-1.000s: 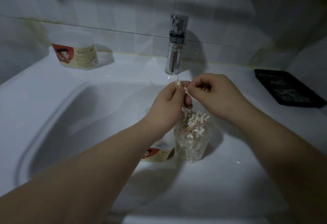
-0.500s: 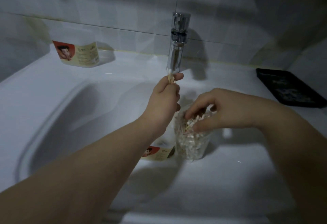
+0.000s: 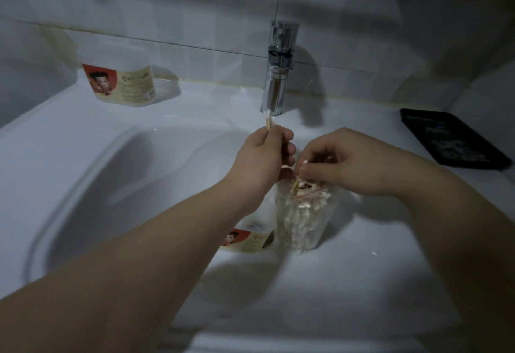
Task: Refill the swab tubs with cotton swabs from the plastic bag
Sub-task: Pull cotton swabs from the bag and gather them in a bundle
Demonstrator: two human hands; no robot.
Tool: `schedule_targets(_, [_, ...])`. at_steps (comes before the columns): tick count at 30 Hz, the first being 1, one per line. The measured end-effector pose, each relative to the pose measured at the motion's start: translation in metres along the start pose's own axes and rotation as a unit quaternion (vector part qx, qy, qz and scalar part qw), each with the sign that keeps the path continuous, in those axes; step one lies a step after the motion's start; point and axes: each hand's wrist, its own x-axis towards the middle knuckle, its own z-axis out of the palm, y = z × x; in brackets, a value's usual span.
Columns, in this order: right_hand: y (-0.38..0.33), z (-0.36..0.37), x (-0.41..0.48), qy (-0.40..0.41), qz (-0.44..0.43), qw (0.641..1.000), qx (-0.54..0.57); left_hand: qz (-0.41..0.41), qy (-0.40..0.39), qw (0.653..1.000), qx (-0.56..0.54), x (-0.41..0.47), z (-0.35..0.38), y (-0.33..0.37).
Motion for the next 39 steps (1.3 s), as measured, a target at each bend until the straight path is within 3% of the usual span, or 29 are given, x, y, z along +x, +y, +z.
schedule_targets(10, [0.005, -0.005, 0.003, 0.105, -0.001, 0.994, 0.013, 0.038, -0.034, 0.988, 0.147, -0.005, 0.002, -0.005])
schedule_targets(18, [0.003, 0.002, 0.007, 0.164, 0.016, 0.986, -0.011, 0.055, -0.067, 0.978, 0.190, -0.006, 0.001, -0.007])
schedule_targets(22, [-0.003, 0.007, 0.007, 0.205, 0.048, 0.976, -0.058, 0.046, -0.036, 0.980, 0.192, -0.004, 0.000, -0.007])
schedule_targets(24, [-0.005, 0.003, 0.004, 0.182, 0.049, 0.980, -0.062, 0.026, -0.017, 0.988, 0.153, -0.001, 0.001, -0.007])
schedule_targets(30, [-0.012, 0.000, -0.008, -0.008, 0.077, 0.992, -0.096, -0.024, 0.021, 0.996, 0.088, 0.002, 0.001, -0.007])
schedule_targets(39, [-0.013, 0.014, -0.001, 0.038, 0.054, 0.987, -0.149, -0.033, 0.015, 0.998, 0.044, 0.001, 0.002, -0.007])
